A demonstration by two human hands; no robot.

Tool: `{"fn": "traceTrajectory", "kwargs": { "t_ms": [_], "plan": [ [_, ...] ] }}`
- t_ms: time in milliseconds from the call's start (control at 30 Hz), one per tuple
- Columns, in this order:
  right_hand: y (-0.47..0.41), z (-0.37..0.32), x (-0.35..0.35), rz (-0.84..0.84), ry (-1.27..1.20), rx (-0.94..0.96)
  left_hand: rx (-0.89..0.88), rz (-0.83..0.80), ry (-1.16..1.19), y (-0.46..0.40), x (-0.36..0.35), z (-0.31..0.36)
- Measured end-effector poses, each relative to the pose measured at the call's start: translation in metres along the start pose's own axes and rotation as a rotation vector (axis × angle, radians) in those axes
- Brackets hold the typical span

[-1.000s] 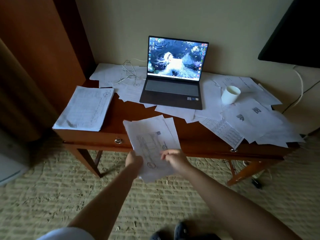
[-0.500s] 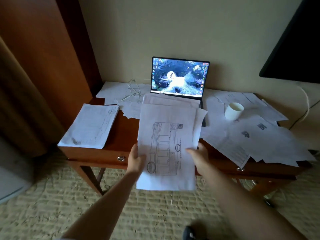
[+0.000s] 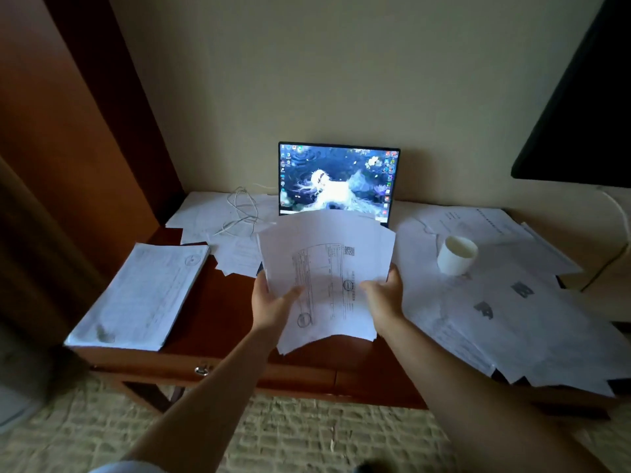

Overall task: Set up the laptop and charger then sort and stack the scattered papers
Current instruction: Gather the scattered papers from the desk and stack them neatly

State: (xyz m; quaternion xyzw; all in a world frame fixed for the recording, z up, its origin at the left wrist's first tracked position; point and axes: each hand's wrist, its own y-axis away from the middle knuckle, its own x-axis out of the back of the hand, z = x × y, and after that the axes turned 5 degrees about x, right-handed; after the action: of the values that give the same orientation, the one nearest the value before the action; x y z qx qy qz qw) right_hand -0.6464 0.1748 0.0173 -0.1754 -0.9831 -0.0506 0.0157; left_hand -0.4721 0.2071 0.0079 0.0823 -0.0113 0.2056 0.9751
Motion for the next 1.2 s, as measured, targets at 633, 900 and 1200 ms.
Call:
{"fn": "traceTrajectory", "kwargs": {
  "t_ms": [633,900,1200],
  "plan": [
    [-0.051,-0.026,0.000,-0.005,0.027,0.471,-0.062,0.078,0.076,-0.024,-0.039,0.044],
    [-0.058,-0.016,0.004,-0.015,0.080,0.310,0.032,0.049,0.012,-0.038,-0.041,0.037],
    [-0.039,0.042,0.013,-0.150,0.365,0.058,0.198,-0.077,-0.097,-0.026,-0.037,-0.003]
  ]
}}
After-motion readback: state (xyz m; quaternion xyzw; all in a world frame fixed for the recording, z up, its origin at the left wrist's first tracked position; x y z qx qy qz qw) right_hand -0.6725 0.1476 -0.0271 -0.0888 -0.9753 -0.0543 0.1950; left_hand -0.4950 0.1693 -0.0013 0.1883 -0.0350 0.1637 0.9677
